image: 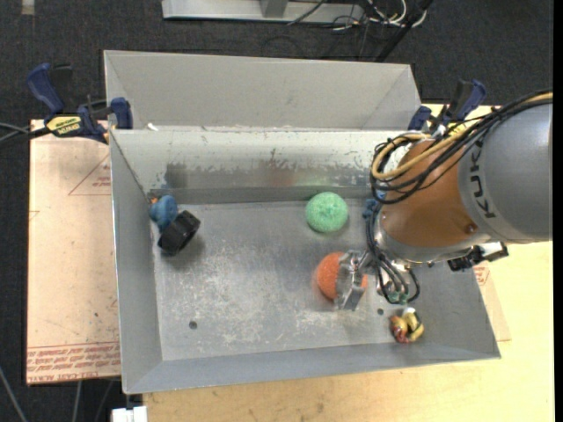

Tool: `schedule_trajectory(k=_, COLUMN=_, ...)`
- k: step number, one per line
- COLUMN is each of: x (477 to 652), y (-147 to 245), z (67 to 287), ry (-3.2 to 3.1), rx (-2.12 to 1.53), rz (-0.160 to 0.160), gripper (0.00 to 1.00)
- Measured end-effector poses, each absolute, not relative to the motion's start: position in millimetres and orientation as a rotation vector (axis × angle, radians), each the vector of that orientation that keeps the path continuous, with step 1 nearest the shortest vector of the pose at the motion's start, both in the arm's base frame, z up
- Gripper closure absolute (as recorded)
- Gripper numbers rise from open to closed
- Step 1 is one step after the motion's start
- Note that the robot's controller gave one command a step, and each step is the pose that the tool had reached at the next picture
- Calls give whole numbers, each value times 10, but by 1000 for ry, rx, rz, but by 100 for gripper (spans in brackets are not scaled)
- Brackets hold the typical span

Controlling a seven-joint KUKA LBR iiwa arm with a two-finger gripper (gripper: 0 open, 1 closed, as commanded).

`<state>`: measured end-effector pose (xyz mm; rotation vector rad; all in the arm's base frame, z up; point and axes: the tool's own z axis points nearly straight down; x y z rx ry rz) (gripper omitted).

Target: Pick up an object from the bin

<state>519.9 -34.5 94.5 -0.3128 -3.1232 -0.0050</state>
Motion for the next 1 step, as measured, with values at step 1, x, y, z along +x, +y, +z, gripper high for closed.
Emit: schedule_trajectory(k=1, x=5224, y=-347, z=1100, ry=-3132, rx=-314, rz=-6, gripper=100)
